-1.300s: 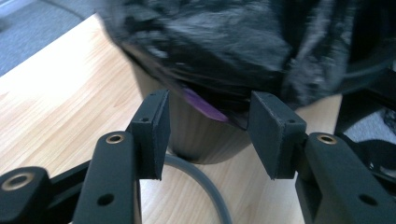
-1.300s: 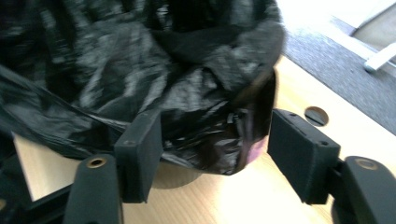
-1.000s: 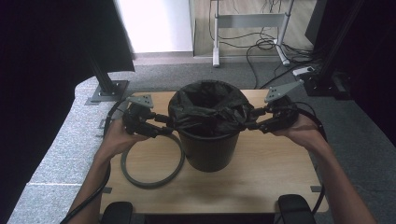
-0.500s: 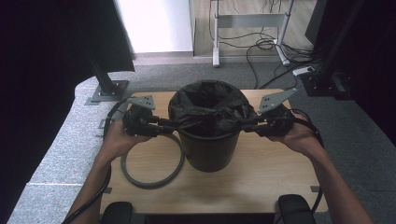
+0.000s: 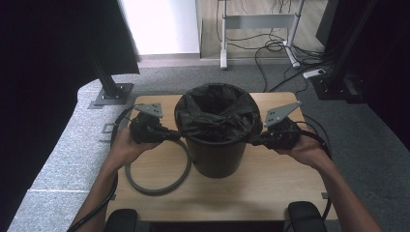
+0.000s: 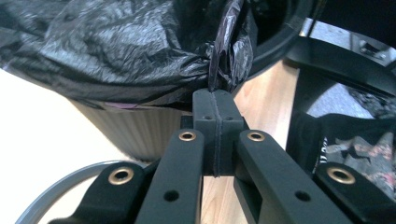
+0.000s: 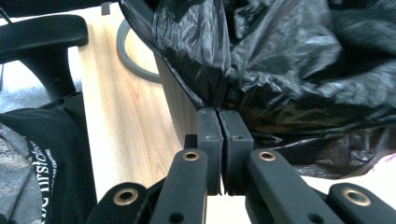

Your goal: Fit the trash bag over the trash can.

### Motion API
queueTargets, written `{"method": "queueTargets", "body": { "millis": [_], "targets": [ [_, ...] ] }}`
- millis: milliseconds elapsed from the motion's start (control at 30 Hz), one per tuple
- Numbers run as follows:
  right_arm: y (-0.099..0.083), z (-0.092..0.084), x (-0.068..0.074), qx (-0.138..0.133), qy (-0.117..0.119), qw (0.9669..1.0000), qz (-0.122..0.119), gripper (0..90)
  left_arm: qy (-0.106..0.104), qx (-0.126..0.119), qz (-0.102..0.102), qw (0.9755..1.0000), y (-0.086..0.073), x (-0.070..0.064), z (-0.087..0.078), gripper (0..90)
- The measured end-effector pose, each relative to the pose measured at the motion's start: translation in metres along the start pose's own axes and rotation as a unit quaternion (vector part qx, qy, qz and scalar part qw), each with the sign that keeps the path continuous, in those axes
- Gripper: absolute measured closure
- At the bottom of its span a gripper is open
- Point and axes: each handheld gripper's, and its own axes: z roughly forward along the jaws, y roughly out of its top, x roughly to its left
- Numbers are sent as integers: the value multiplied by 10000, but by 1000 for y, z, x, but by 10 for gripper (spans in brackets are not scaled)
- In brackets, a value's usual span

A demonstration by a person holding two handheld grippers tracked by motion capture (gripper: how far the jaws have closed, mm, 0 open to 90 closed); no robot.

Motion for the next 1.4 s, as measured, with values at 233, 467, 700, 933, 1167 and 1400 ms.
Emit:
{"method": "queueTargets", "body": {
  "millis": [233, 467, 700, 933, 1167, 1400],
  "targets": [
    [0, 12, 7, 13, 138, 9999, -58, 870, 51, 268, 111, 9996, -3, -3, 8, 900],
    [3, 13, 14, -57, 234, 9996, -122, 874, -88, 507, 170, 9985, -9, -1, 32, 900],
    [-12, 24, 6, 332, -3, 9994, -22, 886, -239, 383, 266, 9986, -7, -4, 30, 899],
    [-16, 35, 8, 262, 121, 9996, 52, 881, 2, 763, 119, 9970, -18, 4, 44, 900],
    [-38, 44, -8, 211, 7, 9986, 484, 878, 22, 856, -87, 9963, -30, 14, 56, 899],
    [-58, 64, -14, 267, 63, 9967, 762, 873, -27, 812, -270, 9963, -39, 21, 73, 899]
  ]
}}
